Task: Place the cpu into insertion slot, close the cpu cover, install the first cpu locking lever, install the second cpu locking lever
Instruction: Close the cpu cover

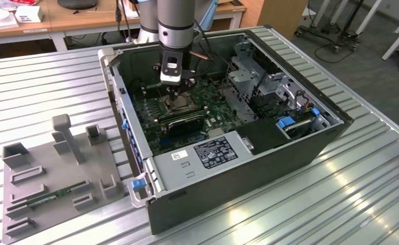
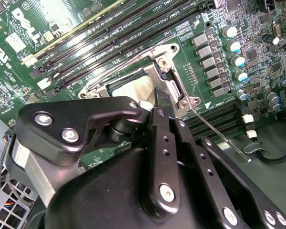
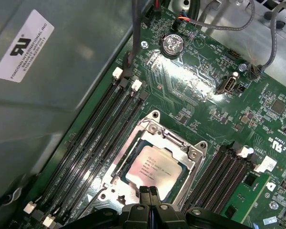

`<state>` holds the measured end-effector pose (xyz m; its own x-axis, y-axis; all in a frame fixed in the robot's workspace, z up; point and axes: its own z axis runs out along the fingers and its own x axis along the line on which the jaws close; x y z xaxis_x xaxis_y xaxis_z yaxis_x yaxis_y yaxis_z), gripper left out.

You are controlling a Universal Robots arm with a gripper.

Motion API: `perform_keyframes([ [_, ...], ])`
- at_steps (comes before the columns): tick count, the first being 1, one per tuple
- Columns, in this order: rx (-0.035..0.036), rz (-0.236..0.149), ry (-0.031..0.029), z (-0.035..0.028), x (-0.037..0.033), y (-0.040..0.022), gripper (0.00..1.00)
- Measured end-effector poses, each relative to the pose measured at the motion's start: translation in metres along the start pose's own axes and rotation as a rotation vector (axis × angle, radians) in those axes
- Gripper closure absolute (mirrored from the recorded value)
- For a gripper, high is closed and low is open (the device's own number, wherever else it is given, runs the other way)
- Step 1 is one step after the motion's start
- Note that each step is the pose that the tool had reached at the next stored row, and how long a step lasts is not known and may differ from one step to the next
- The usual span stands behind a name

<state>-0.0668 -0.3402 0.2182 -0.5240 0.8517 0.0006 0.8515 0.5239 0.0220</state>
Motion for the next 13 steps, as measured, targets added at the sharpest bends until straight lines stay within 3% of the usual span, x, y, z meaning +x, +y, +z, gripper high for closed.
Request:
perform_keyframes([
  [7,0.0,-0.014,0.0003,0.0,0.0,0.0,0.89],
  [13,0.0,-0.059,0.0013,0.0,0.0,0.0,0.89],
])
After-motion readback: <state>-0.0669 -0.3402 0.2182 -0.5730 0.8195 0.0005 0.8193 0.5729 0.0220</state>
